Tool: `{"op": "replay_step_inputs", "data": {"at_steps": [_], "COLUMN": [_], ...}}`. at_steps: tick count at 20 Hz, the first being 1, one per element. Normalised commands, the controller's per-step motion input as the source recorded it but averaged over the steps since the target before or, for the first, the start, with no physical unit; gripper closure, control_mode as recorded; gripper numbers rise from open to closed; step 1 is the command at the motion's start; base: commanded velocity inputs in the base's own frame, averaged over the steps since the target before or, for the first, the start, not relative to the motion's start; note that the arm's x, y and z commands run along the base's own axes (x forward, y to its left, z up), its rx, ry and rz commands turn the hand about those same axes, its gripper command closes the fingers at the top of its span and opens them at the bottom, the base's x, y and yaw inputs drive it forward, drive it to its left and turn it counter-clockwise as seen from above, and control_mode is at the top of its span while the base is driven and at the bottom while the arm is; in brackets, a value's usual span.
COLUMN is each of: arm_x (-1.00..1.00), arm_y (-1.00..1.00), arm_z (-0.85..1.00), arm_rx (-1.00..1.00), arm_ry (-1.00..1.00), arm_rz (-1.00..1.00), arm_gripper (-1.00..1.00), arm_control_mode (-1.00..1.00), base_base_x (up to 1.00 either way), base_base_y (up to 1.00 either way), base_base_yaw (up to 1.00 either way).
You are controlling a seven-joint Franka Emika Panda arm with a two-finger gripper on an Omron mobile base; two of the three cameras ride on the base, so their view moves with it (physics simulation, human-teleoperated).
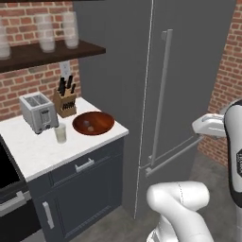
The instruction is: Grab a lemon wedge from the fridge and one ice cube from the ice bowl, and put them in the glass of lemonade.
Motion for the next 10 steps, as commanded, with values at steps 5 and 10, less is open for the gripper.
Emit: {"op": "replay_step_inputs", "data": {"at_steps": [5,10], "arm_x": [0.0,0.0], "arm_y": [0.0,0.0], "arm_z": [0.0,0.0], "arm_rx": [0.0,0.0], "arm_ry": [0.0,0.0], "arm_rz": [0.0,0.0], "arm_gripper": [-1.0,-1.0], "arm_control_mode": [1.0,1.0], "base_base_x": [0.0,0.0], "base_base_y": [0.0,0.0], "base_base_yaw": [-0.08,-0.02]}}
